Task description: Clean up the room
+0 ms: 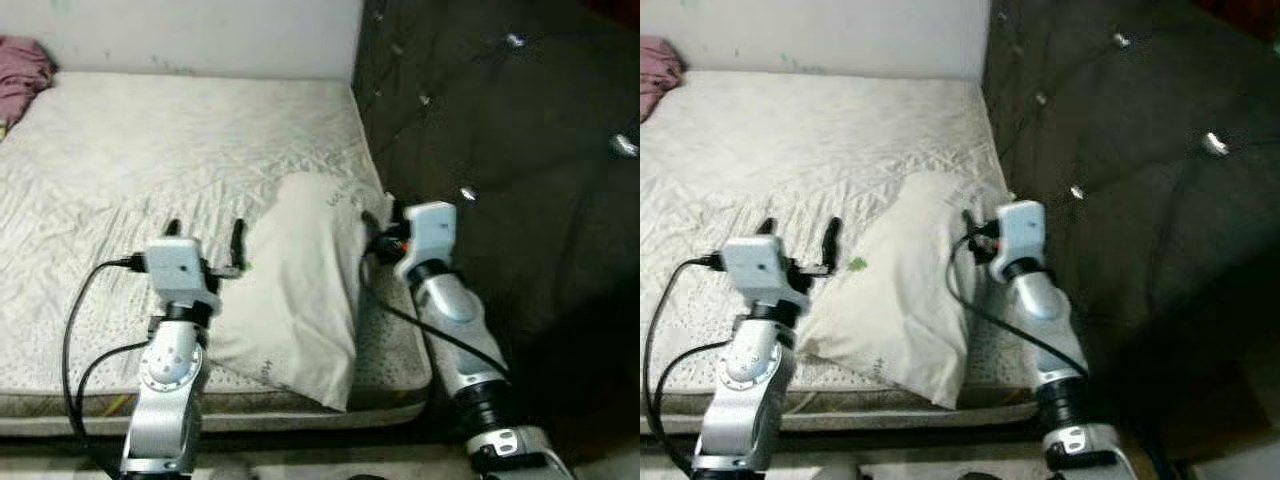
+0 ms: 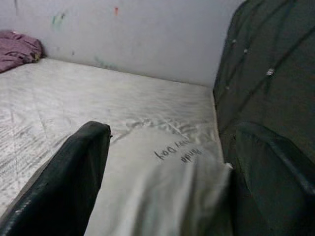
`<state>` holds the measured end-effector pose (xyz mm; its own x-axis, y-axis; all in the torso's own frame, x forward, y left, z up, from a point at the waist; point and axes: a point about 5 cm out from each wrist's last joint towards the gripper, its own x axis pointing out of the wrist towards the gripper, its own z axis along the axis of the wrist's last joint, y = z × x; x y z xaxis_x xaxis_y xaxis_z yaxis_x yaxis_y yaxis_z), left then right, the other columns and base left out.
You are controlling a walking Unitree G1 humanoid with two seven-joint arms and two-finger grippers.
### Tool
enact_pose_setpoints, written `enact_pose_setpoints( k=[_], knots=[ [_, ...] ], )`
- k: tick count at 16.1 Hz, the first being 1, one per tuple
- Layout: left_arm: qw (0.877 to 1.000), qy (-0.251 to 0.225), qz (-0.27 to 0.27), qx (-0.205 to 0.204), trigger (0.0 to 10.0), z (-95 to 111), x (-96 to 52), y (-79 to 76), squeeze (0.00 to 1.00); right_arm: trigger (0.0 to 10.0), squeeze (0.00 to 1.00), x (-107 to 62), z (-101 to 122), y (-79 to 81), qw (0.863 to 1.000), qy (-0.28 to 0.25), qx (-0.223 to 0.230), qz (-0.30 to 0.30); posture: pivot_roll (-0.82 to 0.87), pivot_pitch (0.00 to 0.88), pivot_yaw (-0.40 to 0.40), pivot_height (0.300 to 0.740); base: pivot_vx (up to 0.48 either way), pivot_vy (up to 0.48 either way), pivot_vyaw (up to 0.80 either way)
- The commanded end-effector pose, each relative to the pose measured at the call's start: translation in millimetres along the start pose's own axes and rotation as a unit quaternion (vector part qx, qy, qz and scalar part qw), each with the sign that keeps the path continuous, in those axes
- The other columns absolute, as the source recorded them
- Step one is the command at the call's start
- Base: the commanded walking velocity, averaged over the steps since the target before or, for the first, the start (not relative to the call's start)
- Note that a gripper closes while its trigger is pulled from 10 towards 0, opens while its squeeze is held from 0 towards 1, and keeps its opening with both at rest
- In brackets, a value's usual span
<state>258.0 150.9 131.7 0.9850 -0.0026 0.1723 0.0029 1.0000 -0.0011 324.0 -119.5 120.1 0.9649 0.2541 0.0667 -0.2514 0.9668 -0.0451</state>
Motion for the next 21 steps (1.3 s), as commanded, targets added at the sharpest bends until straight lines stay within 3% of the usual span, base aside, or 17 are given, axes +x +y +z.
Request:
enact_pose_setpoints(
  k=[1,8,11,15,18,21],
  knots=[
    [1.000,0.003,0.009,0.004,10.0,0.0,-1.1,5.8,0.00,10.0,0.00,2.8,1.7,8.2,1.000,-0.004,0.001,0.011,0.00,0.036,-0.041,0.740,0.000,0.000,0.00],
    [1.000,0.014,0.019,0.008,10.0,-3.7,-4.7,7.9,0.00,10.0,0.00,2.6,0.2,5.7,1.000,0.000,0.001,0.008,0.00,0.038,-0.045,0.740,0.000,0.000,-0.23],
    [0.999,0.021,0.040,0.014,10.0,-6.5,-12.6,14.6,0.00,10.0,0.00,0.7,-1.9,6.8,1.000,0.002,0.002,0.010,0.01,0.039,-0.044,0.740,0.000,0.000,0.00],
    [0.995,0.031,0.084,0.042,10.0,-9.6,-27.6,30.4,0.00,10.0,0.00,-9.8,-1.0,1.2,1.000,-0.001,0.026,-0.011,0.01,0.042,-0.053,0.740,0.000,0.000,0.00],
    [0.991,0.051,0.112,0.049,10.0,-16.0,-43.9,42.0,0.00,10.0,0.00,-31.0,-9.8,-2.4,0.999,0.018,0.037,-0.032,0.01,0.032,-0.057,0.740,0.000,0.000,0.00],
    [0.990,0.055,0.116,0.057,10.0,-15.6,-45.3,44.4,0.00,10.0,0.00,-35.5,-8.3,-3.6,0.998,0.023,0.046,-0.044,0.00,0.051,-0.038,0.740,0.000,0.000,0.00]
  ],
)
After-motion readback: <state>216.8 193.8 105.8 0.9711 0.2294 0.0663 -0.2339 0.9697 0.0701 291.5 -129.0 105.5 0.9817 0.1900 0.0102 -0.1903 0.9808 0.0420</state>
